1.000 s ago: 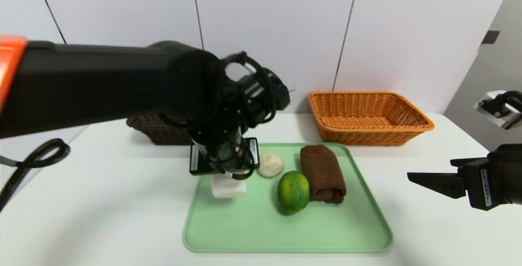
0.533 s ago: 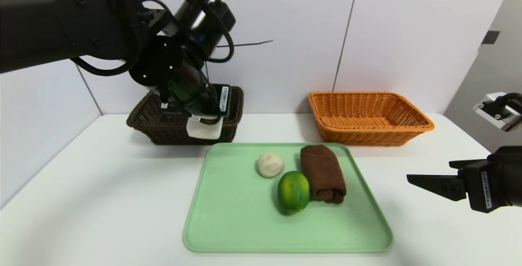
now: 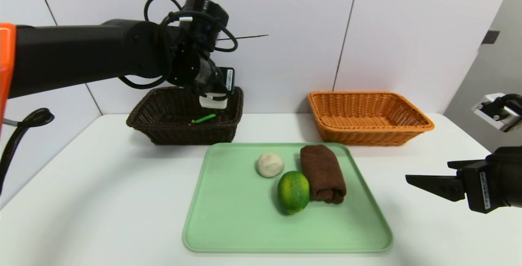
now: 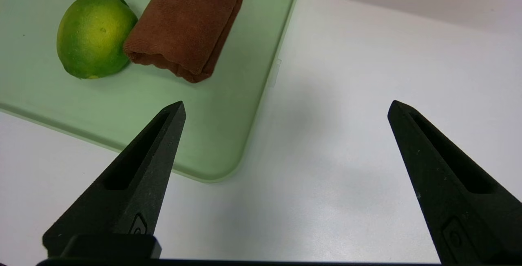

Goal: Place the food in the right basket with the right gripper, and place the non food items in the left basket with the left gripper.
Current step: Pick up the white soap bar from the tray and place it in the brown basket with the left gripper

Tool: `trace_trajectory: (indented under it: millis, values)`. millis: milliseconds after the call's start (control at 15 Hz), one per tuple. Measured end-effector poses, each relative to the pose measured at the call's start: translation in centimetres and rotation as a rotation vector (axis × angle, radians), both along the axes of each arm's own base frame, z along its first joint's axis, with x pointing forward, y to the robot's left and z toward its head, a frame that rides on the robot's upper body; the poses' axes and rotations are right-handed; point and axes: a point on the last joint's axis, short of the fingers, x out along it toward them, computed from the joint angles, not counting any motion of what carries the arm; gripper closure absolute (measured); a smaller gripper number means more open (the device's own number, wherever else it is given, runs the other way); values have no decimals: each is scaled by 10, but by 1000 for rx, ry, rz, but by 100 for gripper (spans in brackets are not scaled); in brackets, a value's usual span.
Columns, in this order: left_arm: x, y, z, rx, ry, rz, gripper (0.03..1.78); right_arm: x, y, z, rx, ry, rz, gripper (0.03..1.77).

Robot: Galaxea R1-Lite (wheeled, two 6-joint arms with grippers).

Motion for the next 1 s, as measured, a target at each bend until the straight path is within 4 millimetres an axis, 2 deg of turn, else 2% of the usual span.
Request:
trace_trajectory:
  millis: [267,467,733,1000]
  values:
    - [39,17,-29,2,-1,77,84,0,0,-4,-4,15,1,9]
    - [60,26,-49,8,6,114,84,0,0,-7,-7,25,1,9]
    - [75,32,-70,25,37,134,84,0,0,-7,-8,27,1,9]
    - [83,37,-82,34,62,148,84,0,0,-8,-8,29,0,9]
